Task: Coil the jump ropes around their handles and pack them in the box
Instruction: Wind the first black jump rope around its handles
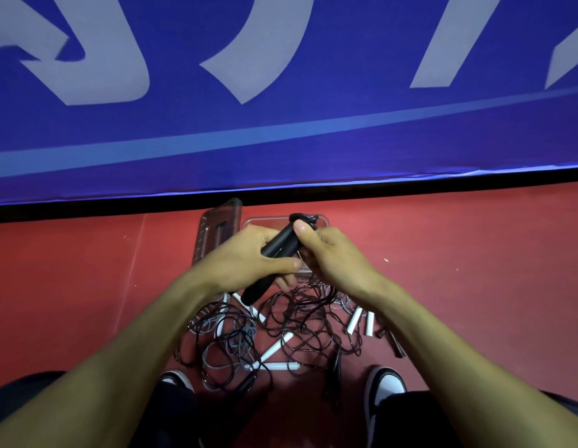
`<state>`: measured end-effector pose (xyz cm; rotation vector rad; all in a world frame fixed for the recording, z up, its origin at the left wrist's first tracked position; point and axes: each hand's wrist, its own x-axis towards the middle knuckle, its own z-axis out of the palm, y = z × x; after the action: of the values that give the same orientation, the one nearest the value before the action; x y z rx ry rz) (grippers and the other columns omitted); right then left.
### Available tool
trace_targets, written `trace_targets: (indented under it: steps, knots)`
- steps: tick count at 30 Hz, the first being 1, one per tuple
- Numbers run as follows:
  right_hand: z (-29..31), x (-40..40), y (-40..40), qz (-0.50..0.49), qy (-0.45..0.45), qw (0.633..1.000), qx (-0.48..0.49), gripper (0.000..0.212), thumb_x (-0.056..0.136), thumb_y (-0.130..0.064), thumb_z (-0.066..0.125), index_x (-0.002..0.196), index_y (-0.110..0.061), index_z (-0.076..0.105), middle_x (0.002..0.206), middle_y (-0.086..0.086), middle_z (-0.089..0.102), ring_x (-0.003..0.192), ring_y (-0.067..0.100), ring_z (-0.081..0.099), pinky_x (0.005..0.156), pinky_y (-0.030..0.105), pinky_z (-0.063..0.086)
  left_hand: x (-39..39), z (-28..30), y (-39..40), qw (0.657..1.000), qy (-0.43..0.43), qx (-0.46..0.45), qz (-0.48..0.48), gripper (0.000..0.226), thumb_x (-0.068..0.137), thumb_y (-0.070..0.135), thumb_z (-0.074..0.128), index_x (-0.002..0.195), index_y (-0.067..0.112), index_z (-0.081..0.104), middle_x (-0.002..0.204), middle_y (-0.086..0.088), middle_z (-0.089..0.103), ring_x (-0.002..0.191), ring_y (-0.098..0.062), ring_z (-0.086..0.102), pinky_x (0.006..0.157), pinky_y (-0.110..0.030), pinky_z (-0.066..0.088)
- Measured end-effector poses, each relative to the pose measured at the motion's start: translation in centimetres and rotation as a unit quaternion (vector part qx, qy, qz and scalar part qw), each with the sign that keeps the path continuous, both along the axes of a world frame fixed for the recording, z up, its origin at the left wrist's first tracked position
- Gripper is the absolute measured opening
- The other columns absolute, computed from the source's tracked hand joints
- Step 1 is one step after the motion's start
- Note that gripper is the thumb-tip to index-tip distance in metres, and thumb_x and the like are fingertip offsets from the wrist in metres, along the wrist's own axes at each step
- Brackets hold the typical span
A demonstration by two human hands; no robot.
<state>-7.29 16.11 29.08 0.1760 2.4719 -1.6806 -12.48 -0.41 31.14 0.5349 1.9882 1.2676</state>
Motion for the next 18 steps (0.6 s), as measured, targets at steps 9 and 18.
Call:
trace_targets:
  steps: [9, 18]
  knots:
    - [0.3, 0.5, -0.9, -0.061, -0.029, 0.995, 0.070, 0.064, 0.091, -0.077, 0.036, 0.063, -0.019, 0.044, 0.056, -0.005, 0.038, 0.051, 0.012, 0.034, 0.054, 0.028, 0.030, 1.2, -2.0, 0.6, 0.935, 0.315, -0.166, 0.016, 0.010, 0.102, 0.026, 0.054, 0.110, 0.022, 0.048, 0.087, 0.004, 0.064, 0.076, -0.020, 0.062, 0.067, -0.041, 0.050]
    - [0.3, 0.3, -0.7, -0.077, 0.011, 0.996, -0.051, 0.048, 0.098, -0.046, 0.054, 0.058, -0.020, 0.050, 0.054, -0.002, 0.029, 0.045, 0.009, 0.024, 0.045, 0.021, 0.022, 0.9, -0.8, 0.7, 0.962, 0.248, -0.117, -0.010, 0.009, 0.094, 0.035, 0.064, 0.092, 0.029, 0.057, 0.070, 0.012, 0.063, 0.064, -0.007, 0.057, 0.061, -0.030, 0.047]
